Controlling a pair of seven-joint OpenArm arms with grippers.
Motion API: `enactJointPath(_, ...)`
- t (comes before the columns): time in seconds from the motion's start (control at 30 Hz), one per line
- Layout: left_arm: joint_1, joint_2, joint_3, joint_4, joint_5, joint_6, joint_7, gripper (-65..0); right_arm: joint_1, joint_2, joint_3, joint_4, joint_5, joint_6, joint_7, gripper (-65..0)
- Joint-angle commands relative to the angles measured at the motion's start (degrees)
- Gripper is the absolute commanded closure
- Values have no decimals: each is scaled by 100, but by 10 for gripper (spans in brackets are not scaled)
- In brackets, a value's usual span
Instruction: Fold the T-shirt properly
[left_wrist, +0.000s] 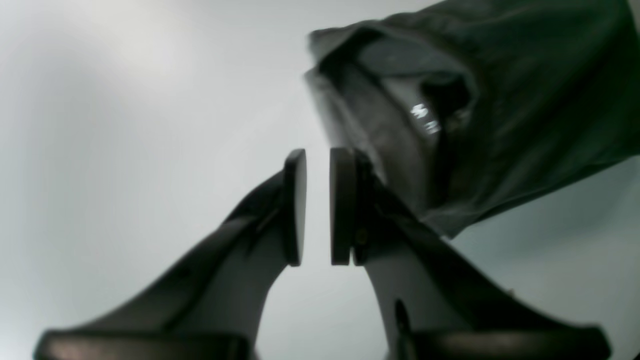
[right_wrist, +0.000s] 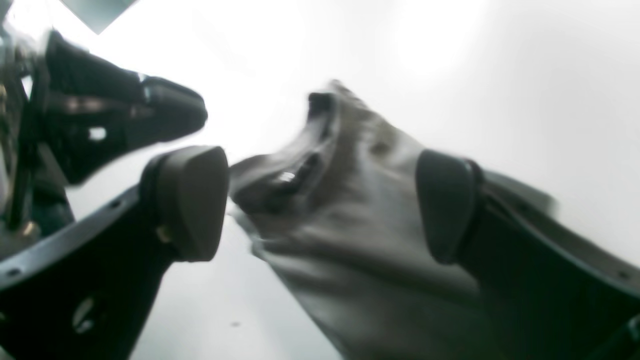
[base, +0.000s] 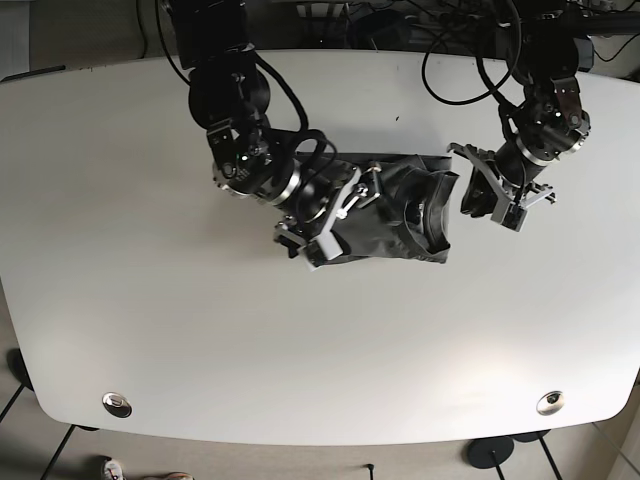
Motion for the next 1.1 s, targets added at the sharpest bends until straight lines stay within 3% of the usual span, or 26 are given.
enactJointPath(0.03, -35, 99, 96, 124, -69, 10, -119, -67, 275, 229, 364, -49, 369, -32, 142, -438)
enactJointPath(0.1, -61, 125, 158, 97, -69, 10, -119, -67, 513, 457, 443, -532, 528, -32, 133, -298)
enactJointPath(0.13, -70, 240, 272, 45, -60, 10, -119, -67, 750, 580, 443, -945, 651, -23, 133, -198)
enactJointPath(0.2, -79, 292, 316, -202, -60, 10, -119, -67, 882, 660, 443, -1490, 739, -15, 186, -116)
enactJointPath(0.3, -158, 266, 316, -861, -60, 10, -154, -67, 1093, 660, 452, -2123, 677, 328, 335, -109)
enactJointPath(0.53, -580, -217, 307, -2101, -78, 10, -163, -64, 1102, 686, 487, -3108, -61, 618, 1302, -108)
enactJointPath(0.73, -228, -261, 298, -668, -113, -34, -128, -63, 979, 985, 496, -2079, 255, 618, 1021, -108)
enactJointPath(0.83, 211, -253, 298, -70, -104, -34, -119, -63, 1084, 967, 479, -1921, 141, 601, 1030, -108)
enactJointPath(1.03, 888, -173, 298, -26, -113, 1, -145, -63, 1603, 967, 461, -2616, -299, 627, 1109, -106)
enactJointPath(1.1, 897, -86, 272, -228, -96, 1, -145, -63, 1761, 967, 452, -3214, -448, 636, 1645, -106)
